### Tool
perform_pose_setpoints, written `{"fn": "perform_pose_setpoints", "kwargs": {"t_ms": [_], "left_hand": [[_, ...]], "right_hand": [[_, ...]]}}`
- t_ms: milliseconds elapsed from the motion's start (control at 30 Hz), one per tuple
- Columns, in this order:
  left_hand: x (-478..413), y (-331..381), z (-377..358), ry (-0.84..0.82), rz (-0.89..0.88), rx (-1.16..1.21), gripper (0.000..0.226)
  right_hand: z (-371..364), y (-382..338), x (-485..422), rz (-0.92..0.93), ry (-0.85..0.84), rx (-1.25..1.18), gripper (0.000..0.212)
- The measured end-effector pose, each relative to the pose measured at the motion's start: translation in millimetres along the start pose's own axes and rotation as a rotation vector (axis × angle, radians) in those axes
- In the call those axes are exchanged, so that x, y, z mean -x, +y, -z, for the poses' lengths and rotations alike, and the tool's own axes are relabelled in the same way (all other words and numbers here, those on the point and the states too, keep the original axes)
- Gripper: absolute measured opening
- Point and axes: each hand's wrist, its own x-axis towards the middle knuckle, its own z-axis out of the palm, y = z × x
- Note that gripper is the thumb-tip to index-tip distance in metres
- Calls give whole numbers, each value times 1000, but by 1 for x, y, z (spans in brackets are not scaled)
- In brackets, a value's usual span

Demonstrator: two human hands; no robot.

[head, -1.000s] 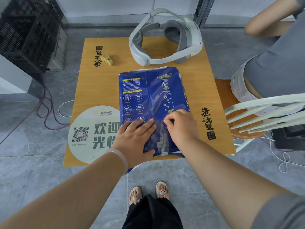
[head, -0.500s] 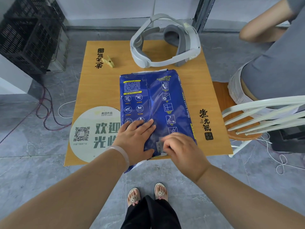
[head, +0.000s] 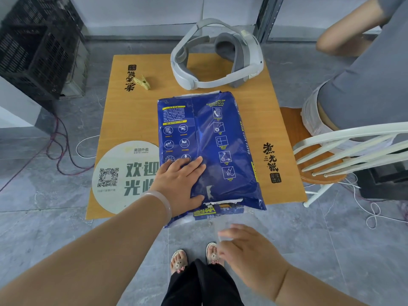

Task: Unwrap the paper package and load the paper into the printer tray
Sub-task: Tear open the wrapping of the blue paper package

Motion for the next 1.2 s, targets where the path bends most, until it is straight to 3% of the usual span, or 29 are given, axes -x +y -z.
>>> {"fn": "perform_pose_setpoints", "kwargs": {"t_ms": [233, 333, 400, 500, 567, 733, 867, 933, 1000, 1067, 1133, 1200], "left_hand": [[0, -1, -1, -4, -8, -6, 80], [1, -1, -2, 6, -10, -7, 79], [2, -2, -4, 9, -13, -13, 79], [2, -3, -5, 3, -25, -30, 78], [2, -4, -6, -4, -33, -40, 78], [5, -1, -7, 15, -18, -25, 76], [10, 0, -12, 15, -16, -28, 70], [13, 0, -13, 10, -13, -23, 68], [13, 0, -12, 2, -8, -15, 67], [13, 1, -10, -12, -4, -12, 68], [13, 2, -9, -21, -4, -16, 68], [14, 2, -8, -13, -1, -14, 70]], "right_hand": [[-29, 1, 19, -138, -212, 5, 27], [-38, 7, 21, -243, -329, -87, 56], [-44, 13, 26, -199, -406, -99, 77], [-33, 13, 19, -129, -464, -99, 71], [-13, 13, 6, -94, -339, -65, 57], [42, 21, -44, -178, 339, -103, 21], [69, 39, -80, -367, 539, -163, 15], [72, 47, -91, -435, 560, -177, 19], [67, 54, -99, -487, 435, -151, 33], [55, 58, -100, -487, 183, -64, 54], [39, 58, -92, -398, -16, 46, 68], [23, 56, -78, -325, -108, 127, 78]]}}
